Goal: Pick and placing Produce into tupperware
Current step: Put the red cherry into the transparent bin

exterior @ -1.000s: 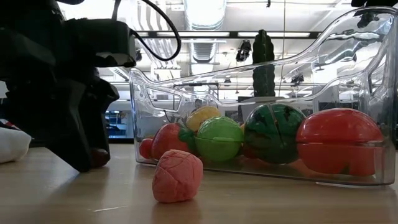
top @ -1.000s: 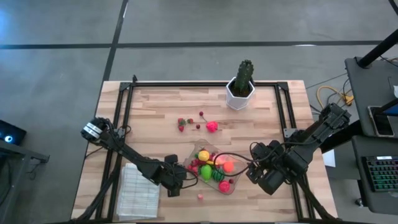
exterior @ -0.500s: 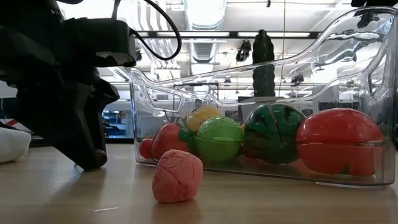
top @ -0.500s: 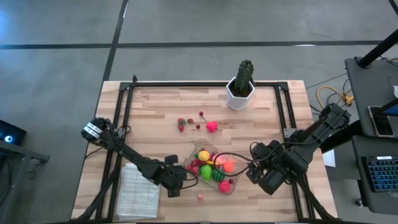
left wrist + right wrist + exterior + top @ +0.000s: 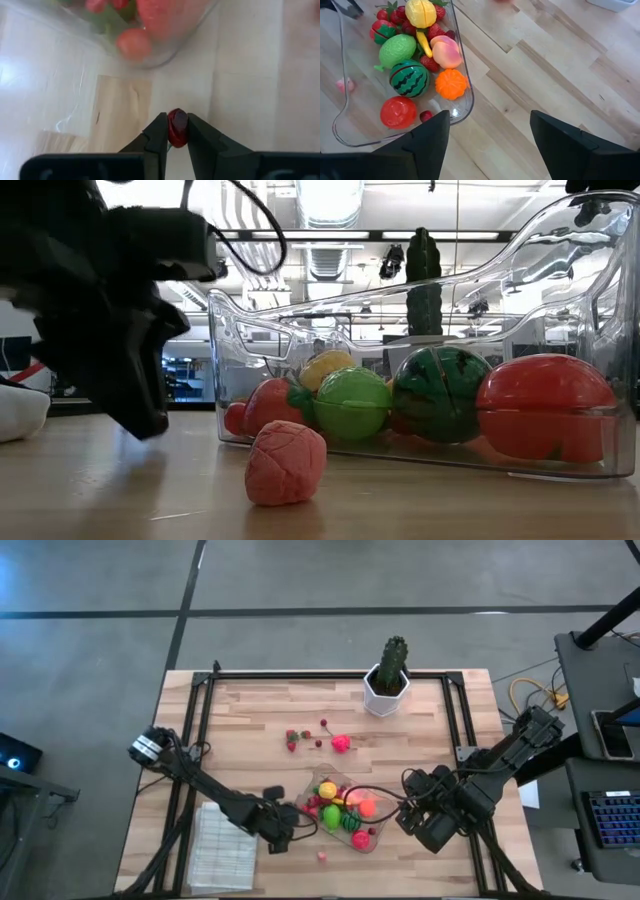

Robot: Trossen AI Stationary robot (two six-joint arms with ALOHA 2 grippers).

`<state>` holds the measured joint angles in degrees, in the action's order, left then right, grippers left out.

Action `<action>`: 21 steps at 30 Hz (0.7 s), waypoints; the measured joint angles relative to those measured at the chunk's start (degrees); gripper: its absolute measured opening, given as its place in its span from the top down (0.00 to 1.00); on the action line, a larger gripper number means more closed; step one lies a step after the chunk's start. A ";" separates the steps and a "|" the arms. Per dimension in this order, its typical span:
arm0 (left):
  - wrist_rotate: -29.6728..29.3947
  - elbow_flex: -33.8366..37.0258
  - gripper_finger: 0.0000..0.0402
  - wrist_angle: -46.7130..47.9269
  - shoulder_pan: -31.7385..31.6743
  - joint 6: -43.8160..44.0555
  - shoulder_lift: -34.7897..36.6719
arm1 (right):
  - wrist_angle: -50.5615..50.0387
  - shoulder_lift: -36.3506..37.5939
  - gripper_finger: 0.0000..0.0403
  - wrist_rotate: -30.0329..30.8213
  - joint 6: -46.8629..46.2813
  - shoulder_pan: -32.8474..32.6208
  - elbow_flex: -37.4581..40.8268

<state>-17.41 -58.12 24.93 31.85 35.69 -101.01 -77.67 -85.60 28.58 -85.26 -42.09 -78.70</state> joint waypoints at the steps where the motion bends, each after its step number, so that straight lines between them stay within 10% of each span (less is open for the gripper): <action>1: 0.28 -0.16 0.90 0.71 0.05 0.03 0.70 | -0.02 0.00 0.33 0.02 0.20 -0.02 0.00; 12: -3.27 -2.36 0.90 7.85 2.23 3.45 15.84 | -0.20 0.00 0.35 0.00 2.92 -0.01 0.02; 21: -8.80 -5.63 0.87 -4.02 -3.56 -13.44 18.43 | -0.55 0.00 0.34 0.00 5.78 0.11 0.02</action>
<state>-26.21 -63.75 20.91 28.29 22.25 -82.58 -78.22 -85.60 28.58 -79.48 -41.98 -78.67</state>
